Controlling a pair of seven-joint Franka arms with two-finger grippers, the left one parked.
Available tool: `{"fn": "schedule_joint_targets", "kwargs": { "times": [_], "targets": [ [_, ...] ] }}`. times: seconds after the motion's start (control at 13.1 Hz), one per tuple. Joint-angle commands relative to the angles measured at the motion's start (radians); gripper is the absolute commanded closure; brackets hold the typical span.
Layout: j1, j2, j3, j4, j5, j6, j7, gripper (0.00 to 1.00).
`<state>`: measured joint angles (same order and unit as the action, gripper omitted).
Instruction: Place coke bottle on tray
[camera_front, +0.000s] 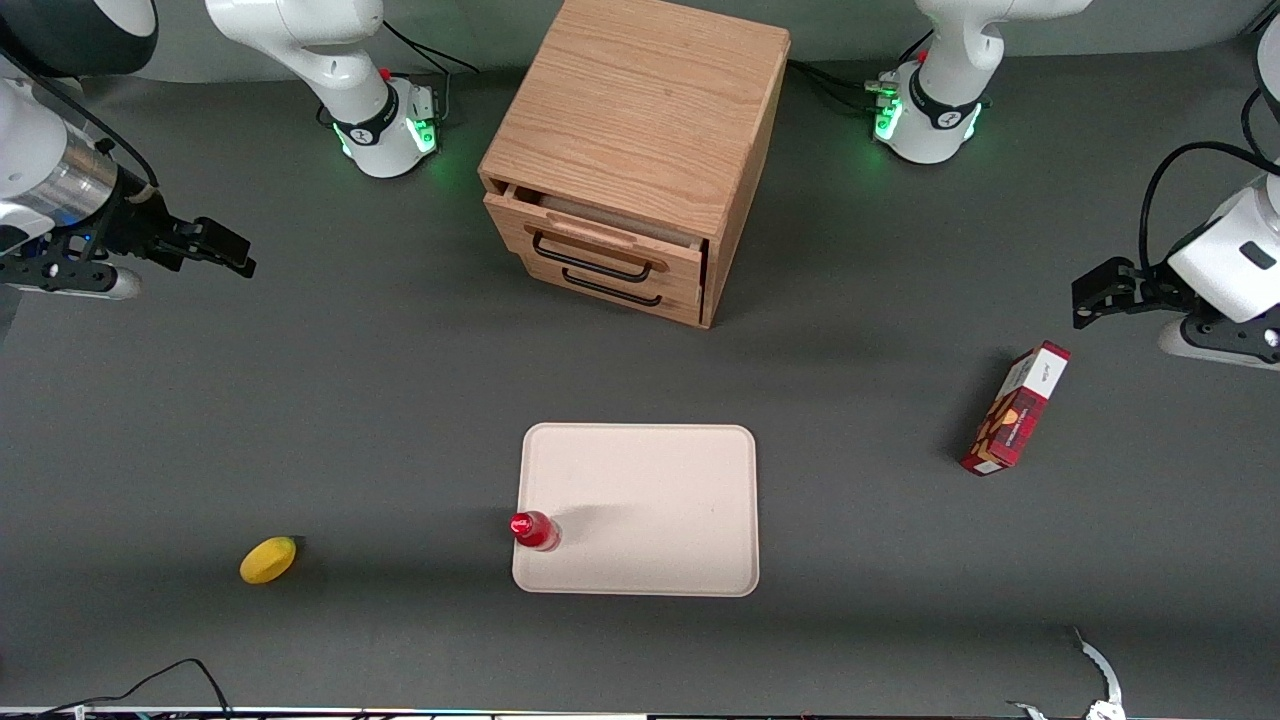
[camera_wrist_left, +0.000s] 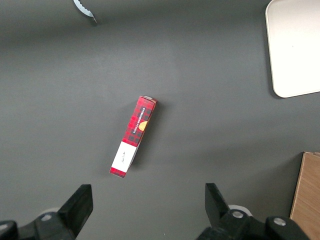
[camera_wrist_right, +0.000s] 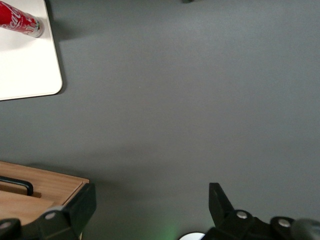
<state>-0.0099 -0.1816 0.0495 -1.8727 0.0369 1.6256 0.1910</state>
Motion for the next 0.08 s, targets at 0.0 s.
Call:
{"fn": "schedule_joint_targets", "kwargs": {
  "times": [0.0],
  "targets": [
    [0.002, 0.017, -0.002, 0.073, 0.023, -0.069, 0.041, 0.0]
  ]
}}
